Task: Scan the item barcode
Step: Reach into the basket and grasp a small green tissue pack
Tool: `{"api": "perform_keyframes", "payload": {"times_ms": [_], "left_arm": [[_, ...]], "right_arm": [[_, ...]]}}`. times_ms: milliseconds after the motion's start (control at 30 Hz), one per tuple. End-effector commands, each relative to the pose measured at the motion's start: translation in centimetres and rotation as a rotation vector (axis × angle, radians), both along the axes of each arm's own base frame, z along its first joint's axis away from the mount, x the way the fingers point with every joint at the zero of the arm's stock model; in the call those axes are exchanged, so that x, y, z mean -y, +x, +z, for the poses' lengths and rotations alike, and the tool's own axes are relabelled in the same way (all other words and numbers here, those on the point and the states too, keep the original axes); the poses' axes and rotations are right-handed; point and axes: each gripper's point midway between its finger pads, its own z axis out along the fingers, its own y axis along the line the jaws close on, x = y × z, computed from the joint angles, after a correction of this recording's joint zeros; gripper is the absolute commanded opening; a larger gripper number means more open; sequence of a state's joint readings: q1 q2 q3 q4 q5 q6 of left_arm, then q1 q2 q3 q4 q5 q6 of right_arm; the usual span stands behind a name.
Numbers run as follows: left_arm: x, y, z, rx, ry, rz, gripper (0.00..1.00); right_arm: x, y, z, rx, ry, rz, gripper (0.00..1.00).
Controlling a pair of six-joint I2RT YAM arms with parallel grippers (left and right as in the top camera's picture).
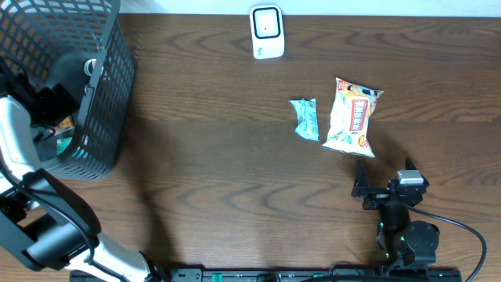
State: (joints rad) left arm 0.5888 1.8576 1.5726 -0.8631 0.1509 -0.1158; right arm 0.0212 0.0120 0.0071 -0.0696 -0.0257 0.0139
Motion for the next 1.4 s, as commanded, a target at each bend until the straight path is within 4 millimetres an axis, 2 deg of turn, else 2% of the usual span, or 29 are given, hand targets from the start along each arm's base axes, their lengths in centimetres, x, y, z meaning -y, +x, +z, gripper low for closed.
{"api": "perform_keyframes", "payload": {"times_ms": [0, 433, 600, 767, 900, 933, 1067, 1100, 1133, 1167, 1300, 1367], "left_arm": [[-0.1, -0.1, -1.4, -0.034, -0.055, 0.123, 0.98], [1.0, -1.9, -5.4, -0.15, -0.2, 0.404, 0.98], [0.8, -3.8, -7.0, -0.227, -0.165, 0.475, 0.98], [1.4, -4.9, -9.4, -0.284, -0.183, 0.483, 0.98], [1.4, -4.9, -10.2, -0.297, -0.187, 0.482, 0.98], [1.3, -4.8, -10.2, -0.293, -0.185, 0.477, 0.95], [1.0, -4.3, -10.0, -0.273, -0.176, 0.472, 0.7], [0.8, -4.1, -9.7, -0.263, -0.174, 0.473, 0.52], [0.7, -4.0, -9.5, -0.259, -0.172, 0.473, 0.47], [0.7, -3.9, -9.2, -0.254, -0.17, 0.473, 0.43], [-0.1, -2.8, -5.7, -0.173, -0.141, 0.472, 0.31], [-0.5, -2.1, -3.3, -0.109, -0.122, 0.47, 0.31]], "right_arm": [[-0.1, 0.0, 0.0, 0.002, -0.008, 0.005, 0.99], [-0.1, 0.0, 0.0, 0.002, -0.008, 0.005, 0.99], [-0.1, 0.0, 0.0, 0.002, -0.008, 0.005, 0.99], [-0.1, 0.0, 0.0, 0.002, -0.008, 0.005, 0.99], [-0.1, 0.0, 0.0, 0.002, -0.008, 0.005, 0.99], [-0.1, 0.0, 0.0, 0.003, -0.008, 0.005, 0.99], [-0.1, 0.0, 0.0, 0.002, -0.008, 0.005, 0.99], [-0.1, 0.0, 0.0, 0.003, -0.008, 0.005, 0.99], [-0.1, 0.0, 0.0, 0.002, -0.008, 0.005, 0.99], [-0.1, 0.0, 0.0, 0.002, -0.008, 0.005, 0.99], [-0.1, 0.0, 0.0, 0.002, -0.008, 0.005, 0.99], [-0.1, 0.0, 0.0, 0.002, -0.008, 0.005, 0.99]]}}
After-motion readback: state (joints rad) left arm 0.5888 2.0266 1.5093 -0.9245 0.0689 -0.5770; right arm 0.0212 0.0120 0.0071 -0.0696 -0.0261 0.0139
